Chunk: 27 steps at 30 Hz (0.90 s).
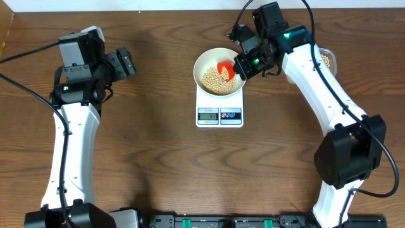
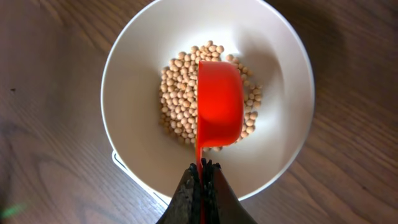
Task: Scoop item into bowl and weigh 50g on scale
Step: 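Tip the scoop and pour beads into the bowl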
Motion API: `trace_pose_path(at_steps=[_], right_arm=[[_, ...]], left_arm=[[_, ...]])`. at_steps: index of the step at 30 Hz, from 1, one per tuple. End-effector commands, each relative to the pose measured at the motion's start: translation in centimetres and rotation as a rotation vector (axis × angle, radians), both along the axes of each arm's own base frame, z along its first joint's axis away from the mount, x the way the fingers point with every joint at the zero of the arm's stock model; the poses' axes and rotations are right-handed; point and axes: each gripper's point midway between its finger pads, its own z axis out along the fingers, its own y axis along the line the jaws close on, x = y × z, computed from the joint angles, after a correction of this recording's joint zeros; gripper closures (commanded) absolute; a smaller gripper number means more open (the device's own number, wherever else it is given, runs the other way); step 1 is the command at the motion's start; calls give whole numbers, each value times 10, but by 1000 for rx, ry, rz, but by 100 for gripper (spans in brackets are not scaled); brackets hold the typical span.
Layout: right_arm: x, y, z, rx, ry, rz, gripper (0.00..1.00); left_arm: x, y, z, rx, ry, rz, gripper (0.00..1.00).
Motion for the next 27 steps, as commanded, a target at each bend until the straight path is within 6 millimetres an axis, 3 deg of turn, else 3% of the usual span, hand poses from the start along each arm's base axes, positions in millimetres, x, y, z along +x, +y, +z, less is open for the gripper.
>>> trace_pose_path(at_steps=[1,27], right_arm=[[4,6,11,-4,-42,20,99],[2,10,13,26,-35,32,99]], left_arm=[[0,3,4,18,-7,0,9],[0,3,4,18,-7,0,9]])
